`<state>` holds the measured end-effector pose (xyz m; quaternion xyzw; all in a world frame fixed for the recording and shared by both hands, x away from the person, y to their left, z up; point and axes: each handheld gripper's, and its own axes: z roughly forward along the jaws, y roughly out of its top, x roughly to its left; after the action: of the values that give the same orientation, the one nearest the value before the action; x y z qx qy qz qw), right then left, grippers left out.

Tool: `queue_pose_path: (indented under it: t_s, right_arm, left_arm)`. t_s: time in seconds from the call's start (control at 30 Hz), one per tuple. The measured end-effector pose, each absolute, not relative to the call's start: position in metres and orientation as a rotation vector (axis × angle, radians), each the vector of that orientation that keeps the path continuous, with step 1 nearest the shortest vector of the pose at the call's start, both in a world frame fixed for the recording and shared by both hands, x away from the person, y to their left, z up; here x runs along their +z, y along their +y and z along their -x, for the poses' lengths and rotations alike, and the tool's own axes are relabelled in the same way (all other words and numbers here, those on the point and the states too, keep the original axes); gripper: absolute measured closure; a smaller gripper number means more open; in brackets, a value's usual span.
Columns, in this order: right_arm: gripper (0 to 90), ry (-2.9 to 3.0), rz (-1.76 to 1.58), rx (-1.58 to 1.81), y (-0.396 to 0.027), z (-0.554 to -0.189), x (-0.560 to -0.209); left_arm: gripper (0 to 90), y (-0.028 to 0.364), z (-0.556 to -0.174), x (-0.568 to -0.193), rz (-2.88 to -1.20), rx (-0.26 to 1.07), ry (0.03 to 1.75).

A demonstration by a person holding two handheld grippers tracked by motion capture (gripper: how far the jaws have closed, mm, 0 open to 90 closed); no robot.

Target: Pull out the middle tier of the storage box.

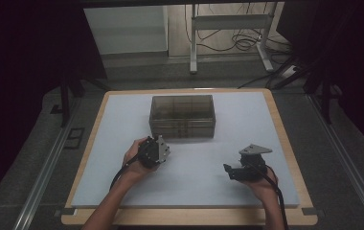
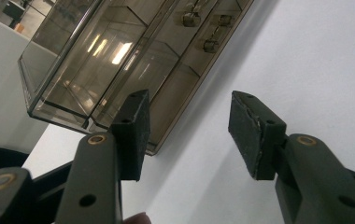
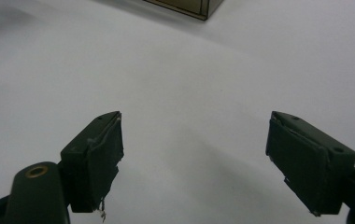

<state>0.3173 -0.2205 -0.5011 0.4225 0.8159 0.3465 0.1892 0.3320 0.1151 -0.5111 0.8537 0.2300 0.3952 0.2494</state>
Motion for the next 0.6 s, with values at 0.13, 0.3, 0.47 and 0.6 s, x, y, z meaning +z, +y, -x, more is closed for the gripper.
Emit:
queue_pose_path:
  t_s: [0.13,0.3,0.47,0.6]
  right_arm:
    - [18.4,2.296,-1.187,0.975,-0.2198,-0.3175,-0.5013]
    - [18.5,2.297,-1.19,0.975,-0.2197,-0.3178,-0.5019]
    - [18.4,2.297,-1.188,0.975,-0.2196,-0.3177,-0.5021]
    - [18.5,2.299,-1.191,0.972,-0.2195,-0.3181,-0.503]
  left_arm:
    - [51.1,0.1149,-0.3332,-0.5117,-2.319,1.088,0.63]
    - [51.8,0.113,-0.3342,-0.5142,-2.321,1.117,0.622]
    - [52.2,0.1096,-0.3349,-0.5173,-2.328,1.144,0.605]
    - [52.7,0.1076,-0.336,-0.5189,-2.329,1.157,0.593]
